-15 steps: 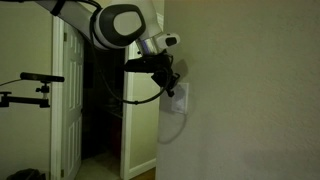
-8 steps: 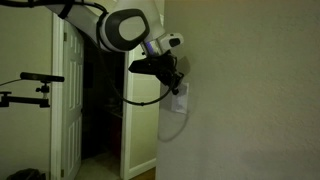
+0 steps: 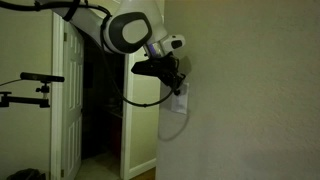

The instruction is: Flip the switch on the wall

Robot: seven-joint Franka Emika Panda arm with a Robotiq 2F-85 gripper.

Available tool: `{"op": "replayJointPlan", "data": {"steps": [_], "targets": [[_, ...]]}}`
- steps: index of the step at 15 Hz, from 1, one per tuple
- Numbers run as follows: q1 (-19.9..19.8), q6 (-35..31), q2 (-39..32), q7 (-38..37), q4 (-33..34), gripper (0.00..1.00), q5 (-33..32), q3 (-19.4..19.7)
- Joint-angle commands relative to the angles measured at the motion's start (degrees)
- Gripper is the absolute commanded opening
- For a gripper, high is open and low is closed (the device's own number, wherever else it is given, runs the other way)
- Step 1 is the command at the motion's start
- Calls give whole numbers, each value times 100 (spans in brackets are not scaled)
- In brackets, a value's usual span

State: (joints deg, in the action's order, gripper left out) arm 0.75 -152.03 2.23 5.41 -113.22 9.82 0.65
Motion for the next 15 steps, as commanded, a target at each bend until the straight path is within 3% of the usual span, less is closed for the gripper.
{"op": "replayJointPlan", "data": {"steps": [1,3,4,5,9,15], "targets": [[3,-226,-178,26,196,3,175,-13],[7,-166,-141,17,164,3,198,-17],[3,-69,-68,2,105,22,114,-21],[1,41,8,33,46,30,76,-21],[4,1106,465,426,-258,55,272,11],[-85,2744,822,384,-434,92,108,150]]}}
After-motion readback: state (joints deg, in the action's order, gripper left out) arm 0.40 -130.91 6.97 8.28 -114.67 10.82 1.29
